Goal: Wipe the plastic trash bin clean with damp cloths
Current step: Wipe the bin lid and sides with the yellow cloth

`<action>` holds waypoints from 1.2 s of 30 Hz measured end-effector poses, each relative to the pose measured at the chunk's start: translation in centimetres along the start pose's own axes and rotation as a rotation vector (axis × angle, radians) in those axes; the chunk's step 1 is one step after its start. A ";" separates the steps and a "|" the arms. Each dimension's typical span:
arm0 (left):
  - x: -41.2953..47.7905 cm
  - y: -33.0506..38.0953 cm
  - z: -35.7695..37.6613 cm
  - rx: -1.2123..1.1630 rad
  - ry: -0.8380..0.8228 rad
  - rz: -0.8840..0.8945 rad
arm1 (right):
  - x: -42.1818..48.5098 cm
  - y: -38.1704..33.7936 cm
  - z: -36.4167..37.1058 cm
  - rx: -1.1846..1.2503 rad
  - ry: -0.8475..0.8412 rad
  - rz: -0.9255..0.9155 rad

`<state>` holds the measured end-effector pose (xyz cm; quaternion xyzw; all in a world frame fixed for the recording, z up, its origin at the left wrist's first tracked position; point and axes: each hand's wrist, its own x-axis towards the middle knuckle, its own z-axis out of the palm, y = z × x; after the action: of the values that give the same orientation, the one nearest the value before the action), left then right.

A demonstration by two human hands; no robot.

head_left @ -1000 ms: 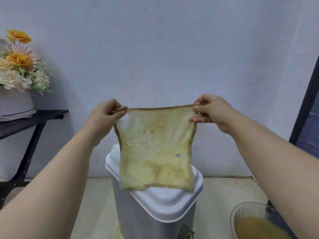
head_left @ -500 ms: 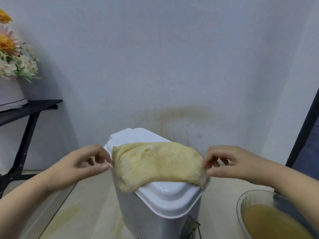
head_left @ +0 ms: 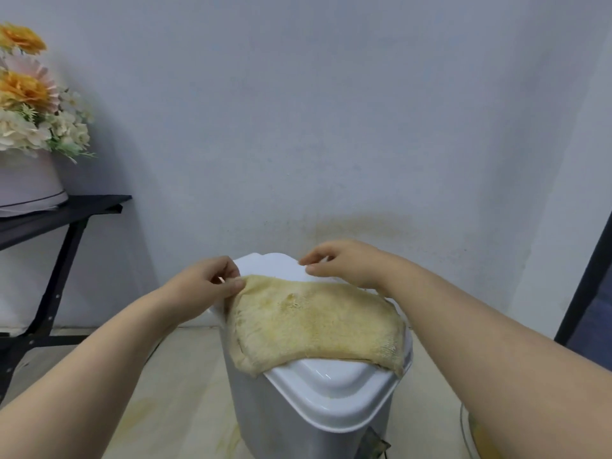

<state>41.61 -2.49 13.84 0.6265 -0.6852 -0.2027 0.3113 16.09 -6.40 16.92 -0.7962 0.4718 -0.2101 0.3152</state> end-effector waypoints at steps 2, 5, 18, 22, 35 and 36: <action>0.1 0.1 -0.2 -0.232 0.028 -0.058 | 1.5 -1.9 1.5 -0.012 -0.103 -0.002; 0.0 0.0 -0.2 -0.541 0.025 -0.135 | 3.5 -3.8 3.4 -0.049 -0.217 0.048; -7.4 -4.6 3.6 -0.877 -0.325 -0.339 | 6.4 -7.0 7.0 -0.071 -0.354 0.008; -8.0 -4.5 5.1 -0.885 -0.368 -0.310 | 6.8 -7.8 7.6 -0.246 -0.369 -0.038; -1.2 0.7 -4.0 -0.747 0.042 -0.030 | 3.5 -7.3 -2.7 0.156 0.086 -0.139; -0.3 2.4 -4.9 -0.729 0.051 0.026 | 2.8 -7.6 -4.4 0.174 0.151 -0.169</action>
<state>43.26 -1.34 18.95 0.4703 -0.5679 -0.4138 0.5339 19.32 -7.45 25.52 -0.7847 0.4056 -0.3353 0.3277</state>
